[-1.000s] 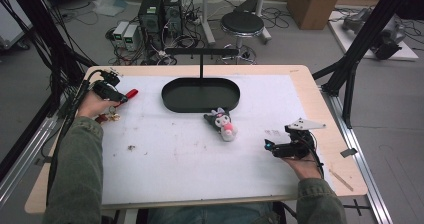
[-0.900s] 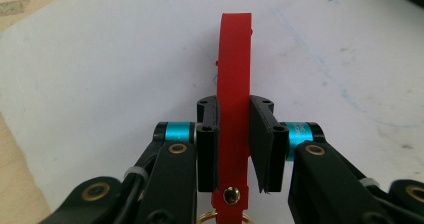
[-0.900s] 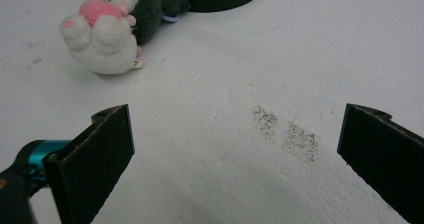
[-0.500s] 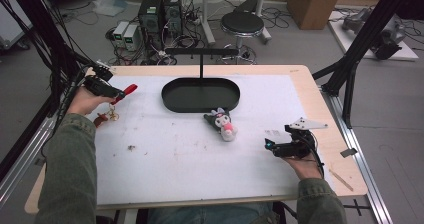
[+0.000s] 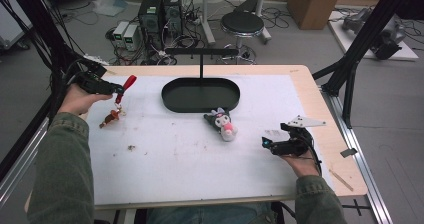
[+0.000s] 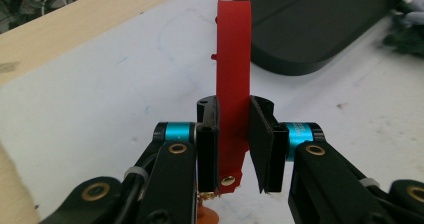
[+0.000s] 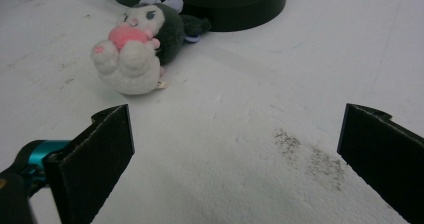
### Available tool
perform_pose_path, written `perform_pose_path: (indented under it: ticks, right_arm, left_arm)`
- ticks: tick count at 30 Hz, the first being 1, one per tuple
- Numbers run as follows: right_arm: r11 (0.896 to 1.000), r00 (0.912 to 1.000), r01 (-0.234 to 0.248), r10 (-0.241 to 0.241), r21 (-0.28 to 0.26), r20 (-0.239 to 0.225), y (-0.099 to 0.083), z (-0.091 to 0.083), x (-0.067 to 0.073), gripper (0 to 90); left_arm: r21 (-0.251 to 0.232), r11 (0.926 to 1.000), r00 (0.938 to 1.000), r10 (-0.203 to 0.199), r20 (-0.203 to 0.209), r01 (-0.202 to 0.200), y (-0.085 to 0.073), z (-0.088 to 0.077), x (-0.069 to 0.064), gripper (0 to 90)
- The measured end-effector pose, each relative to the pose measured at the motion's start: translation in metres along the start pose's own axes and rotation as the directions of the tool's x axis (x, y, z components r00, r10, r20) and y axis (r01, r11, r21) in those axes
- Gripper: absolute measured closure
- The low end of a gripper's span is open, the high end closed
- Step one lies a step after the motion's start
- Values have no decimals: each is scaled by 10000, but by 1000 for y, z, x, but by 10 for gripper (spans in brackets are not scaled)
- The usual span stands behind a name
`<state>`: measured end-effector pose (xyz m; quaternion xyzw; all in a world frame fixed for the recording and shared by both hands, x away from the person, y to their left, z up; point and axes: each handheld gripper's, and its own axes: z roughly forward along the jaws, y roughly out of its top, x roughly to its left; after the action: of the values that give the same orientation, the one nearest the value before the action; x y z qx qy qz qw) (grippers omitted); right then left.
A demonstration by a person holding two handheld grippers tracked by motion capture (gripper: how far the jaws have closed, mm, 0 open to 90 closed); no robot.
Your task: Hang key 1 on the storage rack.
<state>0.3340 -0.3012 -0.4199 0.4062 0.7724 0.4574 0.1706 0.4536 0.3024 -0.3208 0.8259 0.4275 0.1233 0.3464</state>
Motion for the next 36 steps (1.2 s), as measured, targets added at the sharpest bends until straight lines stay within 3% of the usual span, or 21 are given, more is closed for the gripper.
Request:
perform_pose_path:
  ticks: [6,7,9,13,17,19,22,27,36]
  right_arm:
    - [9999,9995,15,-18,-103,-325,2,3,3,6]
    - [9999,9995,15,-18,-103,-325,2,3,3,6]
    - [9997,9991,-111,101,-235,-411,3,3,3,6]
    - [9996,9986,-89,76,-257,-531,5,5,4,6]
    - [9996,9982,-103,88,-253,-585,5,5,5,6]
    - [9991,9981,-157,133,-391,-609,6,5,3,6]
    - [9984,9976,-254,220,-512,-660,6,4,2,6]
    - [9990,9974,-209,181,-389,-700,6,4,4,6]
    - [9993,9972,-165,140,-341,-736,4,2,4,6]
  left_arm:
    - [-111,9994,9994,329,53,-328,18,-17,-29,745]
    - [-111,9994,9994,329,53,-328,18,-17,-29,746]
    - [-118,9986,9980,529,342,-525,23,-20,-41,746]
    - [-127,9984,9979,555,323,-551,28,-24,-49,746]
    - [-410,9971,9978,649,109,-644,36,-35,-55,747]
    - [-880,9944,9980,601,214,-580,45,-40,-60,747]
    - [-912,9933,9967,743,334,-710,59,-39,-65,746]
    - [-422,9930,9935,1116,220,-1106,83,-30,-73,746]
    - [-541,9916,9919,1199,431,-1175,109,-21,-76,746]
